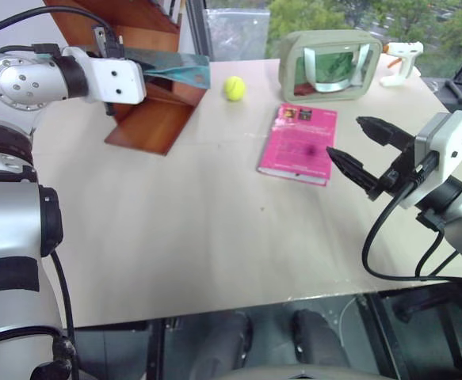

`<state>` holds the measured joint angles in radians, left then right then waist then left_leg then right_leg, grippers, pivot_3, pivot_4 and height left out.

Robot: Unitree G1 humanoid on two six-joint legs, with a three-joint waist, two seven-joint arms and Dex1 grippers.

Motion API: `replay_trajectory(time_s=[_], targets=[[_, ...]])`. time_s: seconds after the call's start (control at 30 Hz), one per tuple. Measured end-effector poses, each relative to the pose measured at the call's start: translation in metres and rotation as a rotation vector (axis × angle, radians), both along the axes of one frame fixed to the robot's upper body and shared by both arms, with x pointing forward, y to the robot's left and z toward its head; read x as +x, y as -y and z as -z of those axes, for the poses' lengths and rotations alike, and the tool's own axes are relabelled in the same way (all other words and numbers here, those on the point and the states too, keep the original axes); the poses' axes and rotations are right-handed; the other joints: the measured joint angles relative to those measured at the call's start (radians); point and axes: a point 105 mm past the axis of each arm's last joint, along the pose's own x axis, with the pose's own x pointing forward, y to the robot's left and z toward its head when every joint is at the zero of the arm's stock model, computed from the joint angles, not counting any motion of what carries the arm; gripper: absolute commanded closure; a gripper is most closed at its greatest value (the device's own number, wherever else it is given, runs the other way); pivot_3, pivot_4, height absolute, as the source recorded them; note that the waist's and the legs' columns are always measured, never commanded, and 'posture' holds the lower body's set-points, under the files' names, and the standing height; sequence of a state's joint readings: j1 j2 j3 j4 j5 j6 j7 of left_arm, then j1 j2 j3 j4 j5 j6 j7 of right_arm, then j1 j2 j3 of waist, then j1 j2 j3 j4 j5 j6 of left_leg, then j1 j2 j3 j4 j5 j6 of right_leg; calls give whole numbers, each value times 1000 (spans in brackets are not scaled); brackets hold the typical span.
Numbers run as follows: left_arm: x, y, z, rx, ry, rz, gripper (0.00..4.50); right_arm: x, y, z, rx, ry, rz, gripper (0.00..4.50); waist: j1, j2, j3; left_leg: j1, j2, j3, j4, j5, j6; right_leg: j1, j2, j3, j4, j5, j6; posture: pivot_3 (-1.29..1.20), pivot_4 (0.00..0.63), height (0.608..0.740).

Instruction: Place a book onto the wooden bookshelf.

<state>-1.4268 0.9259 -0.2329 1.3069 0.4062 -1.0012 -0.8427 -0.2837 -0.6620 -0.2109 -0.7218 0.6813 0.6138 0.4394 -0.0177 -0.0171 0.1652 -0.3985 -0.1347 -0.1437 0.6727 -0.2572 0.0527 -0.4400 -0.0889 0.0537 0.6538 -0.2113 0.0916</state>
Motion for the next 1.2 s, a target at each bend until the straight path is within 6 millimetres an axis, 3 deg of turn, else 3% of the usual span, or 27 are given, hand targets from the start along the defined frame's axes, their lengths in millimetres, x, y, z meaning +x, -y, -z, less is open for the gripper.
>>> replay_trajectory(time_s=[0.2, 0.37, 0.47, 0.5, 0.53, 0.9, 1.0, 1.07, 1.2], targets=[[5, -10, -4, -39, 9, -72, 4469, 0, 0, 1, 1, -10, -4, 926, -6, 0, 0, 0, 0, 0, 0, 0, 0, -1, 1, 0, 0, 0, 0, 0, 150, 740], [9, -21, -1, -65, -15, -148, 2913, 0, 0, 1, 2, -16, -5, 926, -11, 0, 0, 0, 0, 0, 0, 0, 0, 0, 1, 0, 0, 0, 0, 0, 150, 740], [10, -30, -2, -89, -18, -192, 1503, 0, 0, 1, 2, -18, -3, 926, -16, 0, 0, 0, 0, 0, 0, 0, 0, -1, 1, 0, 0, 0, 0, 0, 150, 740], [9, -32, -3, -92, -13, -200, 726, 0, 0, 1, 3, -18, -2, 926, -17, 0, 0, 0, 0, 0, 0, 0, 0, -1, 1, 0, 0, 0, 0, 0, 150, 740], [9, -33, -4, -97, -9, -203, 589, 0, 0, 1, 3, -18, -1, 926, -17, 0, 0, 0, 0, 0, 0, 0, 0, -1, 0, 0, 0, 0, 0, 0, 150, 740], [-9, -70, -3, -241, 34, -254, 589, 3, -2, -2, 1, -9, -17, 926, -22, 0, 0, 0, 0, 0, 0, 0, 0, -1, 0, 0, 1, 0, 0, 0, 150, 740], [-10, -83, 6, -231, 32, -321, 1797, 4, -2, -2, 1, -12, -20, 926, -22, 0, 0, 0, 0, 0, 0, 0, 0, -1, 0, 0, 1, 0, 0, 0, 150, 740], [-7, -92, 13, -192, 40, -389, 2972, 5, -2, -2, 1, -14, -19, 926, -21, -1, 0, 0, 0, 0, 0, 0, 0, -1, 0, 0, 2, 0, 0, 0, 150, 740], [-2, -87, 15, -183, 60, -385, 4382, 6, -3, -4, -2, -9, -28, 926, -19, -1, 0, 0, 0, 0, 0, 0, 0, -1, 0, 0, 2, 0, 0, 0, 150, 740]])
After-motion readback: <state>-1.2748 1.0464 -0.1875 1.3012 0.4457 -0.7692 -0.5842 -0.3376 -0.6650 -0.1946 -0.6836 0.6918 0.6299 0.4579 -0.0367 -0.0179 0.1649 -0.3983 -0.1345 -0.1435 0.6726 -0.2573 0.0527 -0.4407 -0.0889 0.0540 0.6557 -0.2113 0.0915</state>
